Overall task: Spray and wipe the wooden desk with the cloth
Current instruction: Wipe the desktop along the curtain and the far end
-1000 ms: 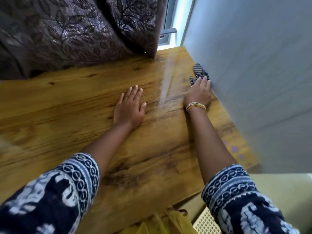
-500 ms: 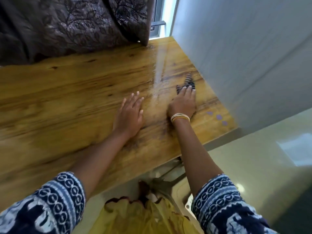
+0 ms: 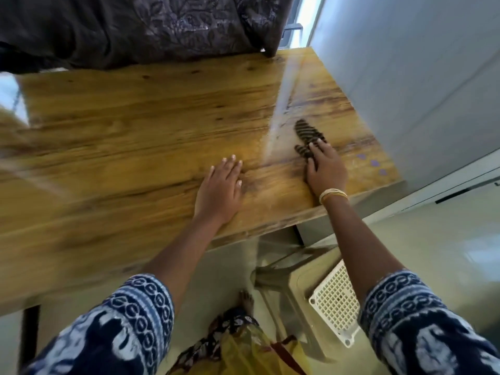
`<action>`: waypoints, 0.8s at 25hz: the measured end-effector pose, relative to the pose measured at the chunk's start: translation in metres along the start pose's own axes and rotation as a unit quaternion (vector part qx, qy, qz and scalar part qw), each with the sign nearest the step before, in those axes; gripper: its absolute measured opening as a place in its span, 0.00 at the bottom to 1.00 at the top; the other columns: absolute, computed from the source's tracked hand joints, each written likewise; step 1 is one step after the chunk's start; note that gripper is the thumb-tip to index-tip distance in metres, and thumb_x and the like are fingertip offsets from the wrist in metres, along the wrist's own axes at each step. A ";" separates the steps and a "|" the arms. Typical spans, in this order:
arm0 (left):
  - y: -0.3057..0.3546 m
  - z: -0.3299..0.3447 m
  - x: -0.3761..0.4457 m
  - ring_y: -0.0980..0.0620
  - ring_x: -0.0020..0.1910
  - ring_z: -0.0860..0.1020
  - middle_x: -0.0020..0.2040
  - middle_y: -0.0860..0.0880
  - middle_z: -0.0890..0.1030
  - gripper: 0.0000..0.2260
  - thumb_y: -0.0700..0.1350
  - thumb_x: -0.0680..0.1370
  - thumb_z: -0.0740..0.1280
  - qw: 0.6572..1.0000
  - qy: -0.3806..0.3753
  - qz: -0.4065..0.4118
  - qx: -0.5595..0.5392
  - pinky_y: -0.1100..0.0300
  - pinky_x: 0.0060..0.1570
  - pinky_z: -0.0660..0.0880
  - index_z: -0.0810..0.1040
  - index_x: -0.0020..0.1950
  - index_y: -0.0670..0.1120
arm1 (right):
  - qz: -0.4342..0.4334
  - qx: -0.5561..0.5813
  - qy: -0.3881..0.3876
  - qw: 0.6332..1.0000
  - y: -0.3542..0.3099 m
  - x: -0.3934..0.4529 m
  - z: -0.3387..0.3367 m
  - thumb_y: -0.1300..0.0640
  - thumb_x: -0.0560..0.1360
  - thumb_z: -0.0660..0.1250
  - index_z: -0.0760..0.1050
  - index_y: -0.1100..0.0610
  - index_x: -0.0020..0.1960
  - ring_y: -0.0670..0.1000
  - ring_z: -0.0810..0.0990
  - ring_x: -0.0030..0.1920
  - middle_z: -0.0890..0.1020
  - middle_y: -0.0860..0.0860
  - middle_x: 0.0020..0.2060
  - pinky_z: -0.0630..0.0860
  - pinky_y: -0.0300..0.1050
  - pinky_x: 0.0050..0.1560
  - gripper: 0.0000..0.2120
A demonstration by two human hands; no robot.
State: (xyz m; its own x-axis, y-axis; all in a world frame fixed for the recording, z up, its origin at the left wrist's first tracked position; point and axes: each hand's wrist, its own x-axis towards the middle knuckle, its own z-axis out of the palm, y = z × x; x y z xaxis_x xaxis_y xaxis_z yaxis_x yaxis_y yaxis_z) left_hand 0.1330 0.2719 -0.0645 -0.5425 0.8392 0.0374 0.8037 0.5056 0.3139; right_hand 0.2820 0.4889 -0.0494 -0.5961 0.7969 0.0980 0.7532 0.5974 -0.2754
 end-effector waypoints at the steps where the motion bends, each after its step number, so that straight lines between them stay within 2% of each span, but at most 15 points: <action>1: 0.001 0.000 0.001 0.50 0.78 0.53 0.79 0.49 0.57 0.23 0.48 0.83 0.51 1.000 -0.001 -0.005 0.000 0.51 0.77 0.51 0.58 0.78 0.46 | 0.042 -0.022 0.002 0.999 -0.009 0.003 0.003 0.53 0.80 0.57 0.66 0.56 0.75 0.55 0.62 0.75 0.65 0.53 0.75 0.59 0.50 0.75 0.23; 3: 0.004 0.000 0.001 0.51 0.78 0.54 0.79 0.50 0.57 0.23 0.47 0.83 0.50 1.000 0.001 -0.016 0.003 0.52 0.77 0.51 0.58 0.79 0.47 | 0.061 -0.038 -0.010 0.997 -0.043 -0.010 0.013 0.51 0.81 0.52 0.61 0.57 0.76 0.57 0.58 0.76 0.61 0.55 0.77 0.54 0.51 0.77 0.25; 4: 0.004 0.001 0.001 0.51 0.78 0.54 0.79 0.50 0.57 0.23 0.47 0.83 0.50 1.000 0.004 -0.019 0.003 0.52 0.76 0.51 0.58 0.78 0.47 | 0.031 -0.030 -0.006 0.999 -0.061 -0.021 0.019 0.51 0.80 0.53 0.62 0.57 0.76 0.57 0.59 0.76 0.62 0.55 0.76 0.55 0.52 0.76 0.25; 7: 0.001 0.002 0.005 0.52 0.78 0.55 0.79 0.50 0.59 0.22 0.47 0.83 0.50 1.000 0.007 -0.021 0.000 0.52 0.76 0.53 0.59 0.78 0.48 | -0.162 0.005 -0.019 0.987 -0.084 -0.065 0.031 0.54 0.78 0.57 0.70 0.57 0.71 0.58 0.67 0.72 0.70 0.55 0.72 0.65 0.52 0.71 0.22; 9: 0.001 0.003 0.004 0.53 0.78 0.55 0.79 0.51 0.59 0.22 0.47 0.83 0.51 1.000 0.009 -0.024 0.005 0.53 0.76 0.53 0.60 0.78 0.48 | -0.281 0.029 -0.062 0.957 -0.061 -0.061 0.021 0.55 0.79 0.59 0.72 0.56 0.70 0.57 0.69 0.71 0.72 0.53 0.71 0.67 0.51 0.70 0.21; 10: 0.002 0.003 0.003 0.53 0.78 0.55 0.79 0.51 0.59 0.22 0.46 0.83 0.51 1.000 0.012 -0.025 0.006 0.53 0.76 0.53 0.60 0.78 0.48 | -0.302 0.034 -0.070 0.950 -0.042 -0.049 0.014 0.55 0.79 0.60 0.73 0.55 0.70 0.57 0.69 0.71 0.72 0.53 0.71 0.66 0.51 0.70 0.20; 11: 0.001 0.003 0.003 0.54 0.78 0.55 0.79 0.52 0.58 0.22 0.46 0.83 0.52 1.000 0.015 -0.025 0.005 0.54 0.76 0.53 0.59 0.78 0.48 | -0.288 0.034 -0.067 0.955 -0.020 -0.034 0.006 0.56 0.79 0.60 0.73 0.56 0.70 0.58 0.69 0.70 0.72 0.53 0.71 0.65 0.52 0.71 0.20; 14: 0.002 0.004 0.003 0.54 0.78 0.55 0.79 0.52 0.58 0.22 0.44 0.83 0.52 0.999 0.025 -0.028 0.005 0.54 0.76 0.54 0.59 0.78 0.49 | -0.140 -0.033 -0.024 0.989 0.061 0.018 -0.013 0.57 0.79 0.60 0.70 0.58 0.72 0.61 0.67 0.72 0.69 0.57 0.72 0.62 0.55 0.72 0.21; 16: 0.003 0.003 0.002 0.53 0.78 0.56 0.79 0.52 0.59 0.22 0.44 0.83 0.53 0.999 0.026 -0.028 0.010 0.53 0.76 0.55 0.59 0.78 0.49 | -0.064 -0.091 -0.031 0.993 0.098 0.051 -0.022 0.56 0.81 0.58 0.65 0.60 0.74 0.61 0.63 0.74 0.64 0.59 0.75 0.59 0.56 0.74 0.23; 20: 0.003 0.004 0.003 0.52 0.78 0.57 0.78 0.51 0.60 0.22 0.43 0.83 0.53 0.999 0.030 -0.023 0.017 0.51 0.76 0.55 0.60 0.78 0.48 | 0.030 -0.067 -0.063 0.995 0.101 0.086 -0.029 0.54 0.83 0.52 0.57 0.62 0.77 0.60 0.55 0.77 0.56 0.58 0.77 0.53 0.54 0.76 0.25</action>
State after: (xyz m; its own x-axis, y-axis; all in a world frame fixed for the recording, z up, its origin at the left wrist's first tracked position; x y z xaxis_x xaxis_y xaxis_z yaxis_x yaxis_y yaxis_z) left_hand 0.1346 0.2764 -0.0670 -0.5913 0.8024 0.0808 0.7852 0.5499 0.2848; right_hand 0.3145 0.6202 -0.0415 -0.5731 0.8186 -0.0369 0.8135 0.5630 -0.1454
